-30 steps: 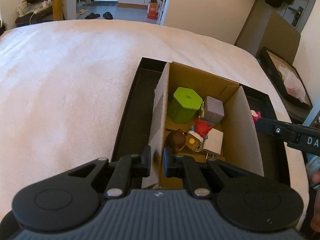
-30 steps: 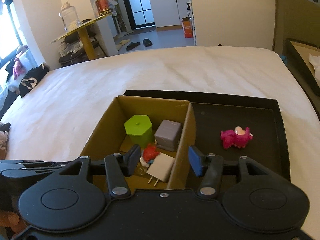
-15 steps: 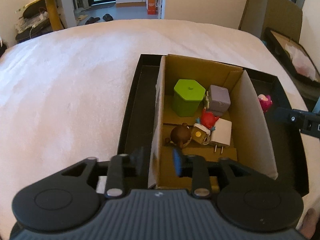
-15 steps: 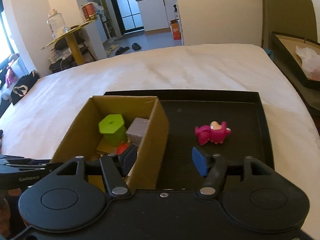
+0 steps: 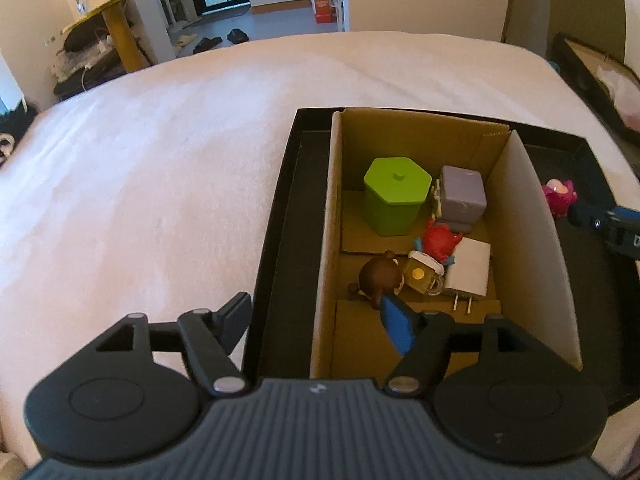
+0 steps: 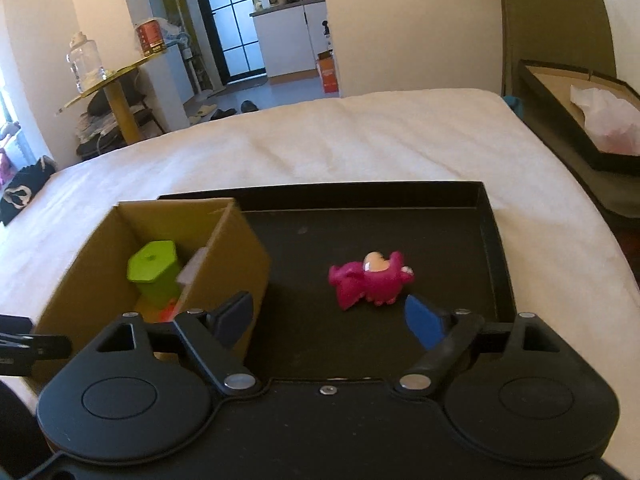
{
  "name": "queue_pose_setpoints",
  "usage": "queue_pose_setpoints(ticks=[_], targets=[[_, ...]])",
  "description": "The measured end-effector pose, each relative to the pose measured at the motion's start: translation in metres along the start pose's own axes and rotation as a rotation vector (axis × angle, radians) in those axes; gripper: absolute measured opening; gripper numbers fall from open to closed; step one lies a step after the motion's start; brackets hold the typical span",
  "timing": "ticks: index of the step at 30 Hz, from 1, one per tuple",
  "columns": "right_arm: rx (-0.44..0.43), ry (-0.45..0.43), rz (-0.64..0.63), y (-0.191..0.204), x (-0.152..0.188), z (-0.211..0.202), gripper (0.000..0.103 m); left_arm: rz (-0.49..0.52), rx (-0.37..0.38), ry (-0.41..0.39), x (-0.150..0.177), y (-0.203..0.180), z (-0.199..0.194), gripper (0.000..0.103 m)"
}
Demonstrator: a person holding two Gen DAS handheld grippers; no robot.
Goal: Organize rigid objects
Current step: 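Move the right tool to the pink figurine and grasp it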
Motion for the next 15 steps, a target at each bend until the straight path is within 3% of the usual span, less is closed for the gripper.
queue_pose_setpoints(ticks=[15], targets=[[0.073,-0.031,-0.084,-0.019,0.001,0.044,0.088,-0.009,-0.104,0.001,-0.009,-0.011,0.005,0.073]])
Point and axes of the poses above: each gripper's, at about its wrist camera, not at the fingertips, and z roughly the way its jaws point, y to its left, x to its underside, the point moved 5 cm from there along z, roughly the way its jaws point, and after that the axes turned 10 degrees about -x, right-handed, at the moved point
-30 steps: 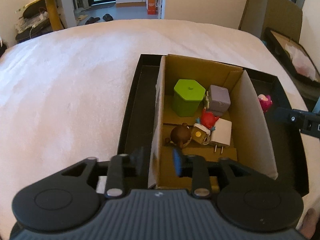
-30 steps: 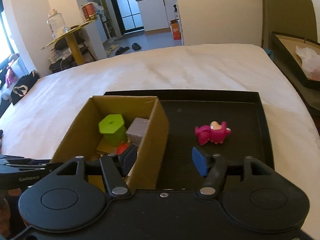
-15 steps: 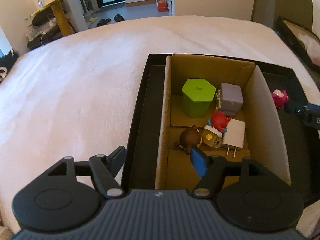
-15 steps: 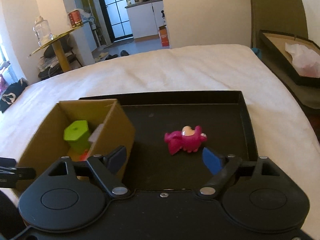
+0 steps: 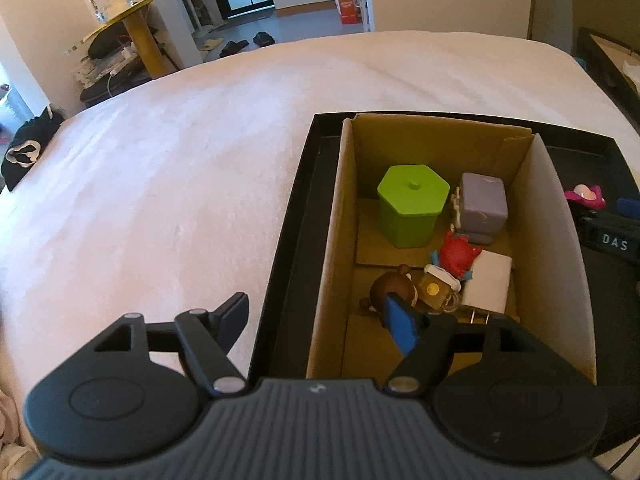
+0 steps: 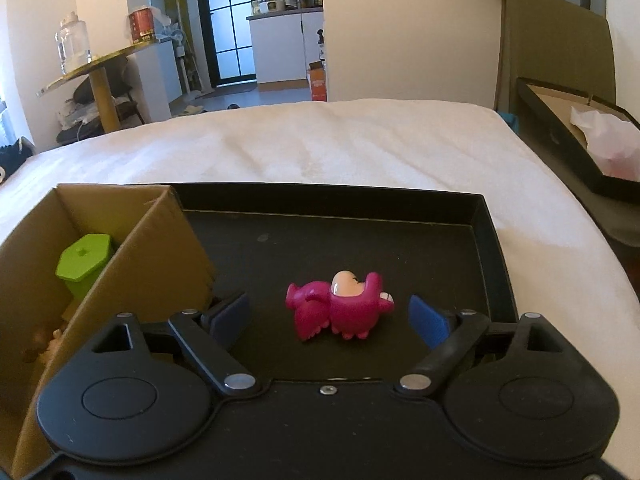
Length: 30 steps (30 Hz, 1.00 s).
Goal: Organize rigid objects
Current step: 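Move the right tool to the pink figurine and grasp it, then carry the pink figurine with the right tool over the box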
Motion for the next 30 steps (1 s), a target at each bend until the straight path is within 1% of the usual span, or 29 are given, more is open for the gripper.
queue_pose_setpoints(ticks=[3,7,12,14,15,16,18,21,24,30], targets=[[0.022,0.016,-0.023,0.001,0.001,0.009,0.088,0.012,-0.020,0.001,0.000,-0.002,0.000,0.073],[0.019,0.043,-0.035,0.006,0.004,0.018,0.088,0.019,-0.050,0.012,-0.001,-0.002,0.002,0.073],[0.036,0.041,-0.065,0.009,0.003,0.024,0.089,0.032,-0.076,0.018,-0.003,-0.003,0.002,0.073],[0.033,0.050,-0.072,0.008,0.004,0.026,0.083,0.031,-0.080,0.022,-0.003,-0.004,0.002,0.073],[0.030,0.056,-0.075,0.008,0.004,0.026,0.071,0.028,-0.079,0.023,-0.003,-0.004,0.001,0.073],[0.031,0.067,-0.078,0.007,0.006,0.026,0.068,0.025,-0.077,0.024,-0.003,-0.005,0.001,0.073],[0.026,0.071,-0.069,0.005,0.007,0.023,0.068,0.025,-0.074,0.027,-0.003,-0.006,0.000,0.073],[0.043,0.068,-0.051,0.002,0.008,0.015,0.067,0.029,-0.071,0.023,-0.003,-0.008,-0.002,0.073],[0.032,0.065,-0.030,-0.001,0.008,0.005,0.067,0.022,-0.064,0.030,-0.001,-0.006,-0.003,0.073],[0.024,0.049,-0.030,-0.004,0.000,-0.012,0.067,0.018,-0.051,0.033,0.002,-0.003,-0.007,0.073]])
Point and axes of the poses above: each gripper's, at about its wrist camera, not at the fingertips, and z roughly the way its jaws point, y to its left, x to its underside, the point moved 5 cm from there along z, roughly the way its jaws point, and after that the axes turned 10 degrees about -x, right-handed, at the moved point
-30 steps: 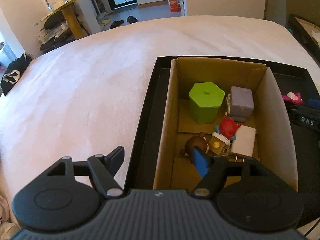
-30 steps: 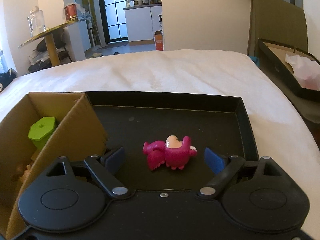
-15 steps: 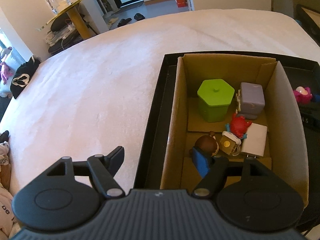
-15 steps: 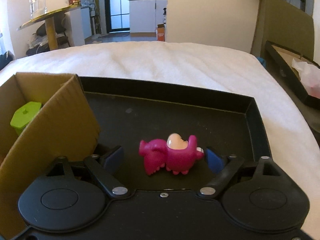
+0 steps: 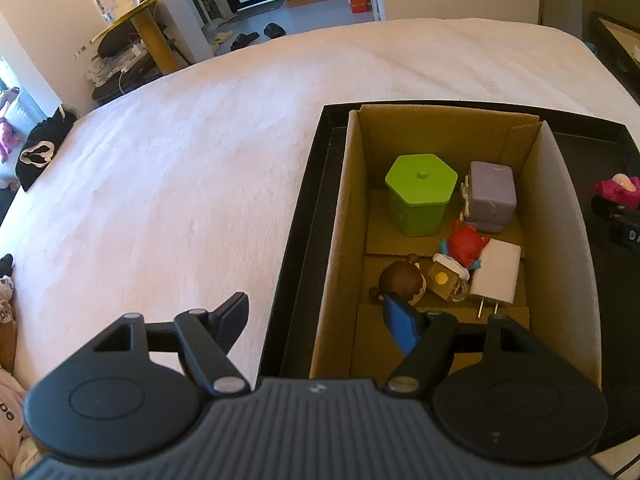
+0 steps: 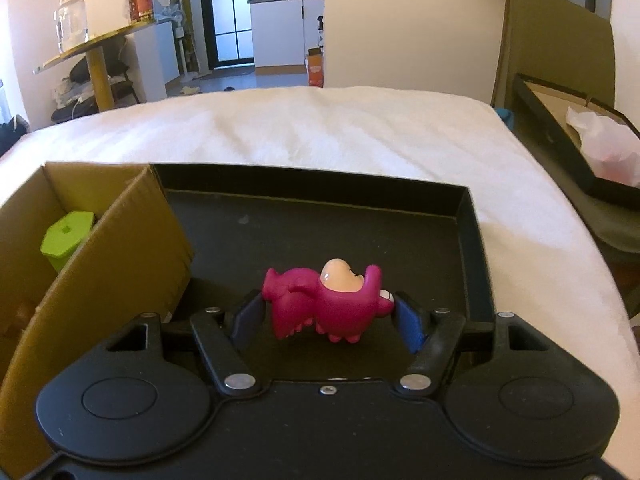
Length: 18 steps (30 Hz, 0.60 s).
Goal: Organize rigid objects
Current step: 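Carry the pink figurine with the right tool over the box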
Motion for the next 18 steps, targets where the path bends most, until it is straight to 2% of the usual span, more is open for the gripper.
queue_pose_setpoints(ticks=[18], targets=[[-0.019,-0.053,0.042,0.007,-0.019,-0.064,0.067,-0.088,0.098,-0.004,0.011,0.021,-0.002,0.073]])
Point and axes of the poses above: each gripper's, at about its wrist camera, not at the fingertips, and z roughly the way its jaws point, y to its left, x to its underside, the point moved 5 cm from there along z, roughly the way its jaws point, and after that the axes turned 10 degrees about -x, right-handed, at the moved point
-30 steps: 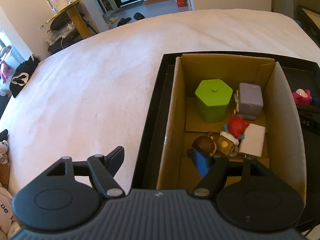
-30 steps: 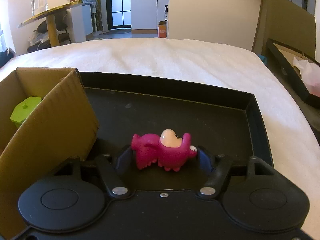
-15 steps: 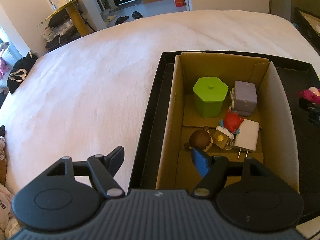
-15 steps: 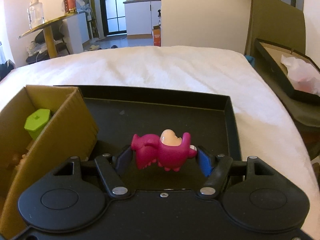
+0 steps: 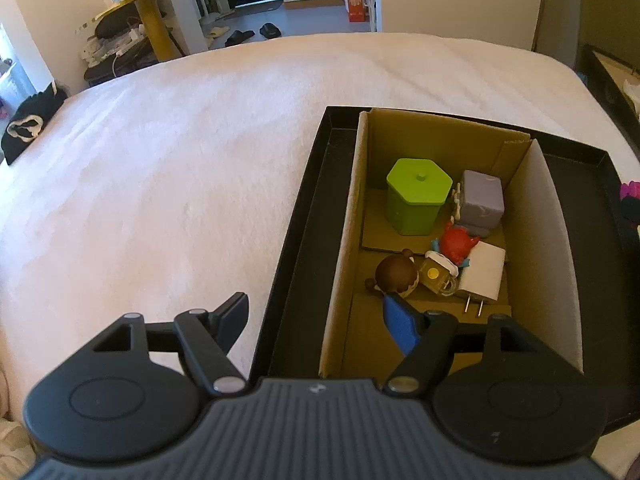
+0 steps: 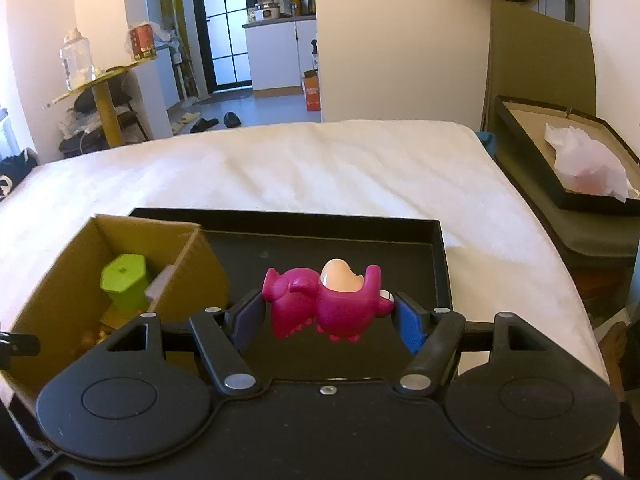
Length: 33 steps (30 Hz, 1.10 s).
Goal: Organize rigid objects
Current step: 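Carry the pink figurine with the right tool over the box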
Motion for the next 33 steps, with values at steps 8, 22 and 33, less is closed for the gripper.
queue_pose_setpoints(ticks=[8,22,33], targets=[[-0.026,0.005,-0.028,0.028,-0.009,-0.008,0.067,-0.071,0.068,-0.005,0.004,0.010,-0.001,0.073],[-0.130,0.032,-0.083,0.100,-0.036,0.006,0.068,-0.075,0.192,-0.050,0.009,0.011,-0.001,0.062],[-0.159,0.104,-0.125,0.134,-0.035,0.027,0.068,-0.114,0.271,0.003,0.010,0.017,0.012,0.019]])
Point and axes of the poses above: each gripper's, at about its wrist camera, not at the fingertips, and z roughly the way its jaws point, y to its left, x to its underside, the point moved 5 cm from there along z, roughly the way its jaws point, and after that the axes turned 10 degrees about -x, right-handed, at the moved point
